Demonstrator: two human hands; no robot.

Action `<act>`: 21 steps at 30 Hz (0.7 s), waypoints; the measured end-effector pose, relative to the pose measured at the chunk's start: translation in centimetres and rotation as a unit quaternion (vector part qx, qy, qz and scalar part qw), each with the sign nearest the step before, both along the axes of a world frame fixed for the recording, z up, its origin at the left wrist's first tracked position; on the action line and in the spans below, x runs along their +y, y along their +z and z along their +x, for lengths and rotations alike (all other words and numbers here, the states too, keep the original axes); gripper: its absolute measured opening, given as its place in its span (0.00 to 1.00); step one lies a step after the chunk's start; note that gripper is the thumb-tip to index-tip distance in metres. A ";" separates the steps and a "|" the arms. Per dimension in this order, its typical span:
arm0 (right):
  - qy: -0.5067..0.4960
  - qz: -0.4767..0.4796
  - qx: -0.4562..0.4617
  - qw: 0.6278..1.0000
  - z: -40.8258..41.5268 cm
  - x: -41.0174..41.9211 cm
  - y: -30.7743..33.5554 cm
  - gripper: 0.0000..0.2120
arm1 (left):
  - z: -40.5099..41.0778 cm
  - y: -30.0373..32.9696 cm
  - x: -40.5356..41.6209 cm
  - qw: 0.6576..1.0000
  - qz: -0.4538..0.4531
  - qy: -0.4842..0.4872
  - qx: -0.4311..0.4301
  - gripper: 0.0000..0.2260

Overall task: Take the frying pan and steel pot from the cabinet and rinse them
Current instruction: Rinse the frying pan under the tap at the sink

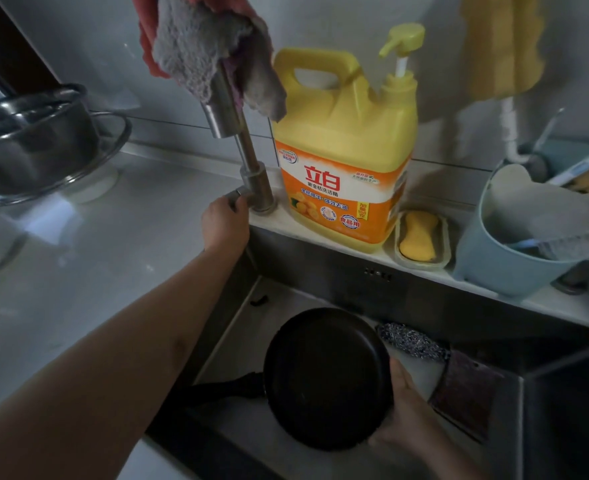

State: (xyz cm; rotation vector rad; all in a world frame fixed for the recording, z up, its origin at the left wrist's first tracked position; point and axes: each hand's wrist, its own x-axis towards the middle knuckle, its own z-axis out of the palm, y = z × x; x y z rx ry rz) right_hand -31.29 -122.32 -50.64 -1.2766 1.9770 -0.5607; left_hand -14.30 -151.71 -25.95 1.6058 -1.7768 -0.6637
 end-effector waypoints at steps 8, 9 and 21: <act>-0.006 0.030 -0.028 0.999 0.2 -0.1 1.8 0.78 | -0.2 -0.5 -0.7 0.998 0.007 0.019 -0.057 0.13; -0.005 0.033 -0.030 0.999 0.2 -0.1 2.0 0.78 | -0.2 -0.4 -0.7 0.998 0.011 0.022 -0.056 0.13; 0.002 0.071 -0.008 0.997 0.0 -0.4 2.5 0.79 | 0.3 -0.1 -0.4 0.997 0.006 0.015 -0.071 0.10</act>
